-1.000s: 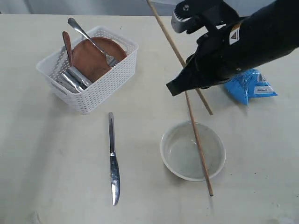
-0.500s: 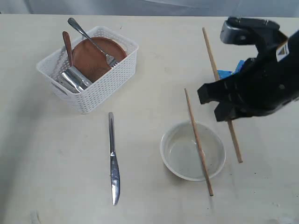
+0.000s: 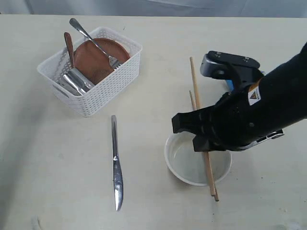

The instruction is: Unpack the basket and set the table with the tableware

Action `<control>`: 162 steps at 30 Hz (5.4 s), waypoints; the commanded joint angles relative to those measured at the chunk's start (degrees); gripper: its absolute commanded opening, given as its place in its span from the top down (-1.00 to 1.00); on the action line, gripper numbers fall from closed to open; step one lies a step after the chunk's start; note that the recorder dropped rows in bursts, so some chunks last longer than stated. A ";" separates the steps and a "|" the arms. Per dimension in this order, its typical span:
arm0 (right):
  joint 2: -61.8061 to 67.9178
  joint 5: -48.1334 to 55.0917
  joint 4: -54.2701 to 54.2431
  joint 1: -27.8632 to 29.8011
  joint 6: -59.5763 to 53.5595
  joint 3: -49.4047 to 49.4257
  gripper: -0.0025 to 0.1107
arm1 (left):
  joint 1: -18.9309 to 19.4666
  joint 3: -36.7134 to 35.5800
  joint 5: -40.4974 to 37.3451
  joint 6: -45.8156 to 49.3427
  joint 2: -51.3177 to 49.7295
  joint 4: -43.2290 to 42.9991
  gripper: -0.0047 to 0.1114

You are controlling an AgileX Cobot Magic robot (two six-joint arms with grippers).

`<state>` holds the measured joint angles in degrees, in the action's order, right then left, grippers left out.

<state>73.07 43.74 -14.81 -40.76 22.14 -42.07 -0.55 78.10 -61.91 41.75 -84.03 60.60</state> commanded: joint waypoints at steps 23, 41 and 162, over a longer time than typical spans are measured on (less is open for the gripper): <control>13.19 -5.75 3.00 -3.64 2.76 0.15 0.96 | 0.19 -0.39 0.55 0.20 0.48 1.56 0.92; 13.30 -6.39 7.66 -3.38 5.51 0.15 0.96 | 0.19 -0.39 0.41 0.59 0.48 1.45 0.92; 7.10 -4.77 10.36 -3.38 4.18 0.15 0.35 | 0.19 -0.39 0.11 0.02 0.48 1.14 0.92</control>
<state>81.82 37.56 -6.69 -44.28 25.76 -41.95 -0.55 78.10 -61.85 41.75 -84.03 61.04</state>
